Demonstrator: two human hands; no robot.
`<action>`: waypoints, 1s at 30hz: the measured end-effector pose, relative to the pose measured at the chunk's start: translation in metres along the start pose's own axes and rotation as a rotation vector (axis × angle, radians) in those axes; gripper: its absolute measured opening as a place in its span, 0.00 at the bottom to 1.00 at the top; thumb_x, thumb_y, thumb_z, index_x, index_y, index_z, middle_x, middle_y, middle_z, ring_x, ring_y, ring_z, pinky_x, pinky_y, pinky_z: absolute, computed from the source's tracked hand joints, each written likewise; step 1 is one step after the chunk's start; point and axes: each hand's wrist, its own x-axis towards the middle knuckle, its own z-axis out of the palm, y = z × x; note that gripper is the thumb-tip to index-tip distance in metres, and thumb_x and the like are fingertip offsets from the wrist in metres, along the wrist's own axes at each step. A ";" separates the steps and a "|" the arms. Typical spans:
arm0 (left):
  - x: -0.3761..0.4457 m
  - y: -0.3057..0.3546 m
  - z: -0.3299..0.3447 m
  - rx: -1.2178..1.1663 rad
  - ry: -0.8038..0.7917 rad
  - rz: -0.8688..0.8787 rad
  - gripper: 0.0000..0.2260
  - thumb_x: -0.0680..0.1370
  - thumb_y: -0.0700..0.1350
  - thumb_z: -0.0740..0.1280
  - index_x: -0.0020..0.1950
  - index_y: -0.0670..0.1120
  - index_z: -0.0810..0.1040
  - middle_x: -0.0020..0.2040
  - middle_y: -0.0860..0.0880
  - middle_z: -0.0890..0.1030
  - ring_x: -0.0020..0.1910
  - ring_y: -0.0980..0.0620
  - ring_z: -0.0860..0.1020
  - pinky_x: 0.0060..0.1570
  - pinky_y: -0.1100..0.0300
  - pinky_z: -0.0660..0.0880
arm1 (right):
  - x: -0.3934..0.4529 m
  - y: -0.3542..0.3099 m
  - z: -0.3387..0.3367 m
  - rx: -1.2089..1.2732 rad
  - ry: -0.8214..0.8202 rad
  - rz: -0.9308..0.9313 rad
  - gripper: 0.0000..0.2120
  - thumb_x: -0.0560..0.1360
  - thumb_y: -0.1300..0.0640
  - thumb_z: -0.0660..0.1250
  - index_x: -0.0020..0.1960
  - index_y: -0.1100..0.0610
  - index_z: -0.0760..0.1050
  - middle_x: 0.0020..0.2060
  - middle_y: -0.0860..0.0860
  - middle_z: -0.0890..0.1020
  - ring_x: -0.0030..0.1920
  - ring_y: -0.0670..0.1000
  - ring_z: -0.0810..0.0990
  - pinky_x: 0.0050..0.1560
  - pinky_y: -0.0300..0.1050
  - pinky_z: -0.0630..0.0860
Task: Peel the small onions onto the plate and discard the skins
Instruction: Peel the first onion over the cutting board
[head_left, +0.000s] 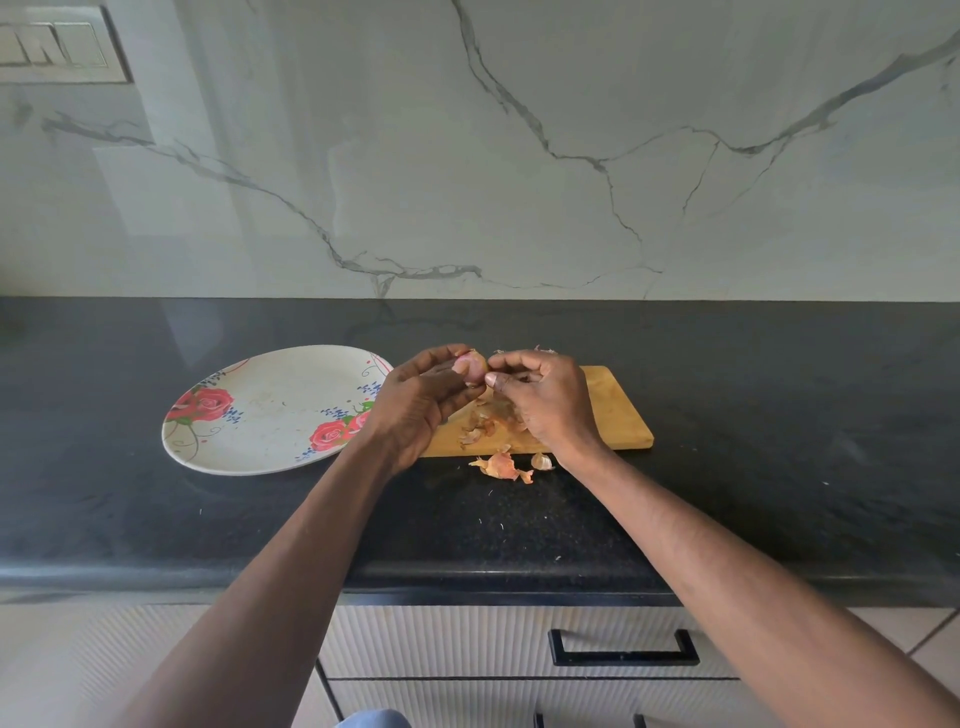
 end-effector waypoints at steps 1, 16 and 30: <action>0.000 0.000 0.000 -0.007 -0.001 -0.004 0.09 0.79 0.31 0.65 0.58 0.38 0.78 0.50 0.41 0.85 0.48 0.47 0.85 0.54 0.54 0.82 | 0.000 0.000 -0.001 0.005 0.005 -0.005 0.07 0.72 0.64 0.76 0.49 0.57 0.85 0.40 0.42 0.85 0.43 0.43 0.85 0.49 0.41 0.82; -0.002 0.001 0.001 0.009 -0.043 -0.035 0.17 0.69 0.34 0.72 0.58 0.37 0.78 0.48 0.40 0.85 0.46 0.46 0.85 0.49 0.54 0.84 | -0.006 0.002 0.003 -0.128 0.110 -0.203 0.02 0.71 0.62 0.77 0.43 0.60 0.87 0.39 0.49 0.86 0.44 0.44 0.82 0.50 0.39 0.77; 0.001 -0.002 0.000 0.062 0.019 -0.027 0.05 0.80 0.34 0.65 0.54 0.36 0.79 0.46 0.39 0.85 0.45 0.44 0.86 0.47 0.56 0.84 | -0.004 0.000 0.001 -0.077 0.063 -0.133 0.05 0.72 0.58 0.77 0.46 0.59 0.86 0.40 0.49 0.86 0.43 0.46 0.84 0.46 0.43 0.81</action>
